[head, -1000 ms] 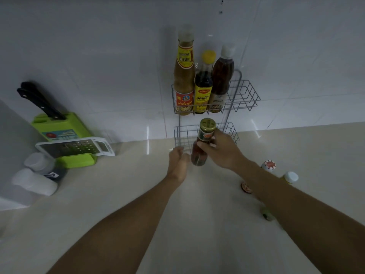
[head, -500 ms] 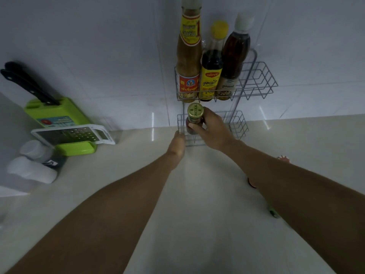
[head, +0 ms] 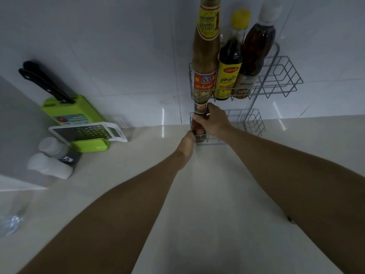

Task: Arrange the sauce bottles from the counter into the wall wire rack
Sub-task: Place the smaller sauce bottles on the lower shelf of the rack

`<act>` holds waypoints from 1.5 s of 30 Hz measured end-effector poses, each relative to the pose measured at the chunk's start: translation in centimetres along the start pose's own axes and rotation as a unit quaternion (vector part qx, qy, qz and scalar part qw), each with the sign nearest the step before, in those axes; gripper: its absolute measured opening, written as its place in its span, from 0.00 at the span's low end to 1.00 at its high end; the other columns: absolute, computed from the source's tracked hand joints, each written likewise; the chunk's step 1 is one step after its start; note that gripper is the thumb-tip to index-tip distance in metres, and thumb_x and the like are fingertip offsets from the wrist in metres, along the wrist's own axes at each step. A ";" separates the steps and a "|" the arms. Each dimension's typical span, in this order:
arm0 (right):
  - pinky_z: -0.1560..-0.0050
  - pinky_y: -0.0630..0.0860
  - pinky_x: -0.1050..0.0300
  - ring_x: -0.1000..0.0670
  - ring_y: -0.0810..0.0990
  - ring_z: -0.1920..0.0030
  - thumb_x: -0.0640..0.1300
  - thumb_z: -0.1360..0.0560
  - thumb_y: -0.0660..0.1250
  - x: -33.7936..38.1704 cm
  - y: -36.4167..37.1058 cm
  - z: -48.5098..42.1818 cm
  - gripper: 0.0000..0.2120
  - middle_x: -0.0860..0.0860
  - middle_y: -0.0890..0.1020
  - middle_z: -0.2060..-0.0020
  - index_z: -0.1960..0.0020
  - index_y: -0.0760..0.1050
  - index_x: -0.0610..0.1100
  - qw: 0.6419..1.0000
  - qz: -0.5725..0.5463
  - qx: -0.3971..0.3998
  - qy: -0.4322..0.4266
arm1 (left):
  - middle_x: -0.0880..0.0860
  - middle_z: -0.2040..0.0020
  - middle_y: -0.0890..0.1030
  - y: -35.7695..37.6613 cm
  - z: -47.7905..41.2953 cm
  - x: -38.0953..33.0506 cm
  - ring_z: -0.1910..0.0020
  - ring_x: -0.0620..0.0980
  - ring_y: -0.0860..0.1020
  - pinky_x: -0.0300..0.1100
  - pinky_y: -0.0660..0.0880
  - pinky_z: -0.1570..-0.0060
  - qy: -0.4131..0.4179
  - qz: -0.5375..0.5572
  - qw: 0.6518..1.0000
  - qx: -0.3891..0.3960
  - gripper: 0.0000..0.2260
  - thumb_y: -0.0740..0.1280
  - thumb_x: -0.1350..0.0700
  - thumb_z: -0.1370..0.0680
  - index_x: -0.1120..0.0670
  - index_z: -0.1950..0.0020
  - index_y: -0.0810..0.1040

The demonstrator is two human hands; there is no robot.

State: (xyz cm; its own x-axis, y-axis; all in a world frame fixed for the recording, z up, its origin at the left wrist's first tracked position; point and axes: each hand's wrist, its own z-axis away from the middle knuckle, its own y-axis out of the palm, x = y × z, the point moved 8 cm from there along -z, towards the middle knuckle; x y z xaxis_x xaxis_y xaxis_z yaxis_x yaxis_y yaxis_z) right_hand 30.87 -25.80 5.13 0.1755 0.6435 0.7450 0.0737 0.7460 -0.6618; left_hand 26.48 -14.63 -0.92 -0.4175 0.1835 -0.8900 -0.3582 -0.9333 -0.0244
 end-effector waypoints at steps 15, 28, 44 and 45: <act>0.41 0.73 0.54 0.48 0.78 0.37 0.51 0.30 0.77 -0.6 0.2 1.6 0.29 0.49 0.81 0.37 0.32 0.73 0.45 0.993 -0.084 0.058 0.060 | 0.58 0.31 0.72 0.4 0.7 0.1 0.33 0.53 0.69 0.43 0.63 0.35 0.010 -0.019 1.000 0.014 0.29 0.56 0.56 0.27 0.59 0.25 0.63; 0.56 0.72 0.62 0.52 0.79 0.53 0.53 0.24 0.72 -1.0 -12.1 8.7 0.18 0.48 0.82 0.42 0.37 0.79 0.47 0.995 0.064 0.075 0.030 | 0.52 0.31 0.73 8.5 4.4 2.9 0.36 0.51 0.74 0.43 0.73 0.40 -0.022 -0.228 0.971 0.072 0.31 0.70 0.52 0.26 0.52 0.24 0.65; 0.37 0.73 0.53 0.45 0.73 0.34 0.57 0.23 0.67 -10.1 -16.7 18.3 0.24 0.49 0.74 0.34 0.31 0.71 0.49 0.929 0.314 0.178 0.086 | 0.54 0.43 0.80 22.8 8.4 0.7 0.48 0.49 0.76 0.42 0.72 0.50 0.187 -0.230 0.945 0.135 0.14 0.65 0.56 0.21 0.56 0.35 0.75; 0.41 0.73 0.54 0.45 0.75 0.36 0.55 0.22 0.67 -10.2 -16.4 18.1 0.19 0.49 0.76 0.37 0.34 0.73 0.48 0.934 0.310 0.163 0.071 | 0.55 0.44 0.80 22.7 8.7 0.6 0.50 0.50 0.77 0.45 0.74 0.49 0.193 -0.223 0.945 0.141 0.14 0.65 0.56 0.22 0.56 0.36 0.76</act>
State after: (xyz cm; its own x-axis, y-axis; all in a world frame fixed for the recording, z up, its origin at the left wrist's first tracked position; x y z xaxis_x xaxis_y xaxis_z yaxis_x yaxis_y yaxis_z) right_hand 10.05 -41.54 9.90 0.2162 0.9569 0.1937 -0.3841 0.2658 -0.8842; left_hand 10.88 -33.07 1.96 0.1425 0.3624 -0.9211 -0.6571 -0.6613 -0.3619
